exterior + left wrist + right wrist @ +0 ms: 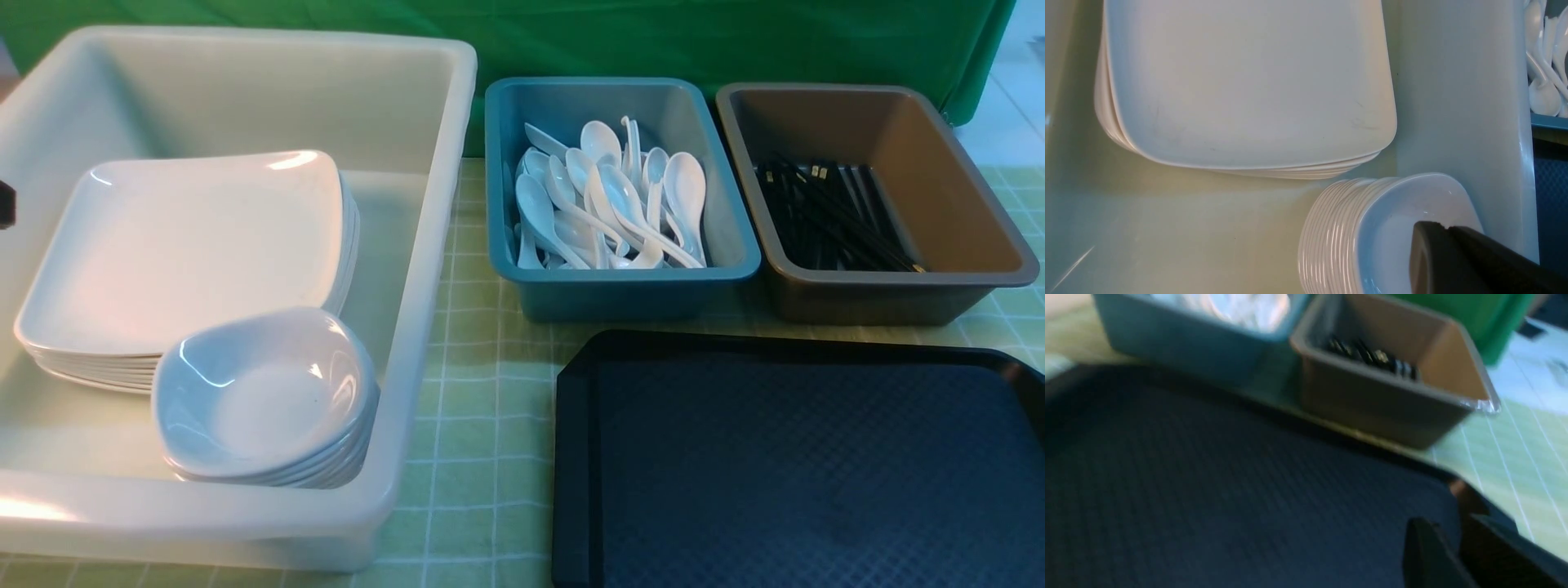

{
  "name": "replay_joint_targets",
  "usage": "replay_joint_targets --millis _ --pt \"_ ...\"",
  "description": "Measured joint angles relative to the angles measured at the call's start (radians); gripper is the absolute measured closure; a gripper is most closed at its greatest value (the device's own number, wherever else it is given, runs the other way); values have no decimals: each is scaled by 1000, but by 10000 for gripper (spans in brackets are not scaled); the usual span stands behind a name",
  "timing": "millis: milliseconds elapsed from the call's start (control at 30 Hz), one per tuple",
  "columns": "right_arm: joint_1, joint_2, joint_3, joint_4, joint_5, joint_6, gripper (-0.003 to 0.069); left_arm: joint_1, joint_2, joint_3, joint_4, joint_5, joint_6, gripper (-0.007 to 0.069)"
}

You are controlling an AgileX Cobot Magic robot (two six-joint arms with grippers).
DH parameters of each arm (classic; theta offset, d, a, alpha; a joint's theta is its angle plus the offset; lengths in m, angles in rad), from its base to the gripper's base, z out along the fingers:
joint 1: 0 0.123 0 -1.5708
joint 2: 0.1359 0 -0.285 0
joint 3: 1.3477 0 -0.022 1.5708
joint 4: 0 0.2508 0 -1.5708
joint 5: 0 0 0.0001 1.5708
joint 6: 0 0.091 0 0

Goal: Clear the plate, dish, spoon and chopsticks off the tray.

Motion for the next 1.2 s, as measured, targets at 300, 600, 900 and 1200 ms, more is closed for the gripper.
replay_joint_targets --millis 300,600,900,1200 --pt "-77 -54 46 0 -43 -2 519 0 0 0 0 0 13 600" --pt "-120 -54 46 0 -45 -2 499 0 0 0 -6 0 16 593" --pt "-123 -54 46 0 -46 -2 479 -71 -46 33 -25 -4 12 594" --pt "-123 -54 46 0 -46 -2 456 -268 -332 223 -35 -36 36 641"
